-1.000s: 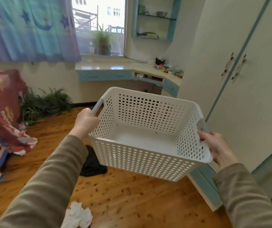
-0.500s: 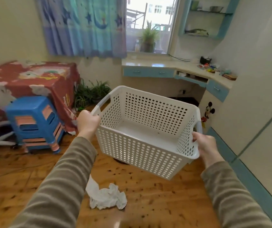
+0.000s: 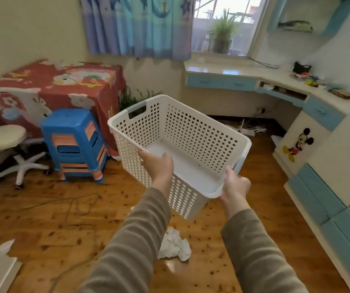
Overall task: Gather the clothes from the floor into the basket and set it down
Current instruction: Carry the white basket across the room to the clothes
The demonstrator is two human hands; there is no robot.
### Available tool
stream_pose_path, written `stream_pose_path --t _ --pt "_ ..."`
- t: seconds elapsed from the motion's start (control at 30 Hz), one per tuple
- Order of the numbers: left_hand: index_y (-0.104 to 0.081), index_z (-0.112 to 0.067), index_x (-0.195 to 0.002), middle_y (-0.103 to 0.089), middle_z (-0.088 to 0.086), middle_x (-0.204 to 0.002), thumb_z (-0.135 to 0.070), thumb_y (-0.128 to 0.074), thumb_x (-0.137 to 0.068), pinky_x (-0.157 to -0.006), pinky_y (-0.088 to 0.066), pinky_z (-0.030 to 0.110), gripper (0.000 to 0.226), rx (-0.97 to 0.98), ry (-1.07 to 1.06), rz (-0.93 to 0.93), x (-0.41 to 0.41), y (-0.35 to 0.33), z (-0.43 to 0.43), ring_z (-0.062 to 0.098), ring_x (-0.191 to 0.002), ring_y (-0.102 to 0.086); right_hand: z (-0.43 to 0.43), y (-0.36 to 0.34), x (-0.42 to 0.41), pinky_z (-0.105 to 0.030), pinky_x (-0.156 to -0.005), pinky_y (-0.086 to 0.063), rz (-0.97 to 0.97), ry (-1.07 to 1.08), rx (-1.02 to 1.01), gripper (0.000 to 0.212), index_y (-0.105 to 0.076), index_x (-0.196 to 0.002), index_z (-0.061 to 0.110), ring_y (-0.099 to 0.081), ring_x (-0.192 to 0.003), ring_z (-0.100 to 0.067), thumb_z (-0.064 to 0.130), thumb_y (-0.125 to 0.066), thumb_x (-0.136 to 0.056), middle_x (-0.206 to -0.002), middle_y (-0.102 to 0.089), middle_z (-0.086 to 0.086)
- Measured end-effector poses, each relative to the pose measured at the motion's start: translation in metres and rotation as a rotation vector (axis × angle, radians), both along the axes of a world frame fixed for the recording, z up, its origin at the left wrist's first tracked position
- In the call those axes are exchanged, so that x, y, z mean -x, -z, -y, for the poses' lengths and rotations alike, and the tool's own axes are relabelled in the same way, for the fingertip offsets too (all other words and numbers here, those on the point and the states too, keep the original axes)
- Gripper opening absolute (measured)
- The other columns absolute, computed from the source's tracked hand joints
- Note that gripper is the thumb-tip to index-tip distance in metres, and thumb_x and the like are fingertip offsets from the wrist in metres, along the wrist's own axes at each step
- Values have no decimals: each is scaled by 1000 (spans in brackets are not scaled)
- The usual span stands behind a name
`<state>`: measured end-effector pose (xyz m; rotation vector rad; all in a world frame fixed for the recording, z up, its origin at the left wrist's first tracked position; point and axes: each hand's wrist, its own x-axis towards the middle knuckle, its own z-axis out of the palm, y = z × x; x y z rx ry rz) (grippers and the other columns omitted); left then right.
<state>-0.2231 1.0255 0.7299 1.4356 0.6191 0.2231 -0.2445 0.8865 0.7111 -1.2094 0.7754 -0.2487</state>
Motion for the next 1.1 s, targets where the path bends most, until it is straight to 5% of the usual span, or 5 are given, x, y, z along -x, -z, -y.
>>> stream_pose_path --t 0.17,0.37,0.7,0.87,1.1 --pt "-12 -23 -148 -28 10 -151 14 -29 -81 -109 -28 36 78 106 -183 6 -34 12 -38 30 -134 -34 -44 24 -37 -24 -51 -49 -20 -56 -7 15 -53 -97 9 -57 -67 -12 17 -61 -87 -79 -57 1" --pt "-25 -20 -144 -37 12 -146 15 -26 -79 -110 -33 48 74 65 -227 12 -103 42 -89 32 -132 -38 -80 61 -99 -32 -60 -54 -84 -241 60 11 -54 -77 15 -59 -71 -15 10 -55 -87 -77 -60 1" --pt "-48 -24 -130 -58 7 -121 12 -36 -83 -90 -52 38 61 -1 -154 -39 -165 97 -180 26 -105 -56 -103 137 -192 -39 -68 -49 -345 -330 177 36 -49 -116 1 -56 -89 -28 25 -47 -90 -107 -59 -16" --pt "-45 -25 -133 -55 4 -117 8 -39 -89 -89 -51 37 56 -32 -85 -120 -186 135 -213 24 -106 -54 -129 183 -205 -48 -83 -54 -472 -401 172 22 -55 -96 4 -61 -88 -32 21 -43 -92 -108 -63 -20" --pt "-48 -23 -132 -59 10 -124 3 -44 -89 -92 -51 47 50 -28 18 -213 -203 220 -240 29 -110 -58 -147 268 -217 -24 -48 -40 -517 -467 287 25 -54 -108 6 -55 -83 -25 21 -39 -94 -99 -58 -10"
